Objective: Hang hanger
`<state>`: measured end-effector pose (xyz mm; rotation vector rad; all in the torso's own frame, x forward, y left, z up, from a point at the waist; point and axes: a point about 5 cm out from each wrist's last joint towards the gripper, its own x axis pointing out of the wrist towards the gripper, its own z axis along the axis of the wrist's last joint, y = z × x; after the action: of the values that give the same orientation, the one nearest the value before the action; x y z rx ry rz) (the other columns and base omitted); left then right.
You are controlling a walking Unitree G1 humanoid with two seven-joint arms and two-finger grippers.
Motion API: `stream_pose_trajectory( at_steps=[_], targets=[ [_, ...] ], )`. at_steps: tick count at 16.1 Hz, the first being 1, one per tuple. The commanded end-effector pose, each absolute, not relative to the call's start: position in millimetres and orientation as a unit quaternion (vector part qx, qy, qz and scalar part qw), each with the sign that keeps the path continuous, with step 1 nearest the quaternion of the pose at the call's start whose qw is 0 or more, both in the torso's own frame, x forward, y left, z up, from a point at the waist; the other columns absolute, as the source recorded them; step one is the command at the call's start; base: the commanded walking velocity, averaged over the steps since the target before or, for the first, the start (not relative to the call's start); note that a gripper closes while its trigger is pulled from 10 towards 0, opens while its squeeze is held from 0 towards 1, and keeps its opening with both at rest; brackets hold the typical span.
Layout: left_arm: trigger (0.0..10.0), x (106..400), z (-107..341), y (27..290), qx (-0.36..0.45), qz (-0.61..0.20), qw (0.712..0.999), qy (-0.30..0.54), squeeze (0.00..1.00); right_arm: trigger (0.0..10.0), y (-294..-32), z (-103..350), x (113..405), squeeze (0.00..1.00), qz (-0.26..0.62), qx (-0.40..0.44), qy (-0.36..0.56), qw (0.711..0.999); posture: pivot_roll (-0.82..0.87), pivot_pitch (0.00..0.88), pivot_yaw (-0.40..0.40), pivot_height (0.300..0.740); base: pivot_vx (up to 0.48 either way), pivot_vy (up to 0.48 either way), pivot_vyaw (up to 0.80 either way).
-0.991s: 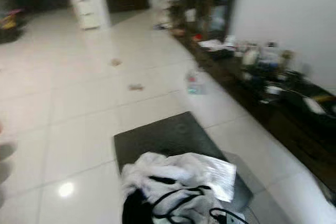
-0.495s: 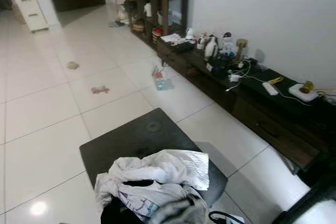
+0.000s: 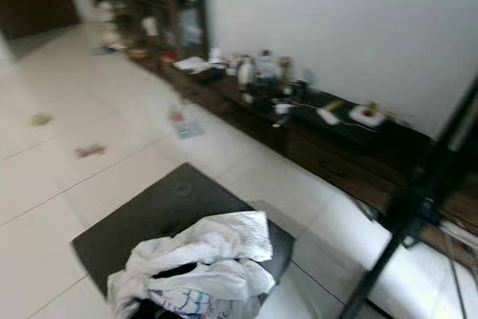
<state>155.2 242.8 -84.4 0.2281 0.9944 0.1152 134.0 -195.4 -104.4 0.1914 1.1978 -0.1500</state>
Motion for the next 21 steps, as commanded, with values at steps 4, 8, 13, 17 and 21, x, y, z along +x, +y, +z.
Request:
stream_pose_trajectory(
  at_steps=[4,8,13,17,21],
  targets=[
    [10.0,151.2,-86.4,242.7,0.111,0.057,0.866,0.485,0.00,10.0,-186.4,-102.0,144.1,0.00,-0.057,0.090,0.549,0.829,0.03,0.019,0.001,0.740,0.000,0.000,-0.60],
    [10.0,147.9,-87.3,244.5,0.094,0.070,0.865,0.487,0.00,10.0,-166.2,-100.2,153.9,0.00,-0.020,0.086,0.543,0.835,0.03,0.022,-0.001,0.740,0.000,0.000,0.00],
    [10.0,148.7,-87.4,243.1,0.091,0.066,0.865,0.489,0.00,10.0,-162.2,-100.1,154.9,0.00,-0.012,0.081,0.543,0.836,0.02,0.038,0.002,0.740,0.000,0.000,0.00],
    [10.0,151.4,-88.0,237.3,0.088,0.061,0.867,0.487,0.00,10.0,-162.1,-99.8,155.4,0.00,-0.007,0.082,0.541,0.837,0.02,0.043,0.000,0.740,0.000,0.000,0.00],
    [10.0,153.3,-87.5,235.9,0.087,0.058,0.869,0.484,0.00,10.0,-162.6,-99.6,155.8,0.00,-0.001,0.076,0.542,0.837,0.02,0.052,0.001,0.740,-0.121,0.000,0.00]
  ],
)
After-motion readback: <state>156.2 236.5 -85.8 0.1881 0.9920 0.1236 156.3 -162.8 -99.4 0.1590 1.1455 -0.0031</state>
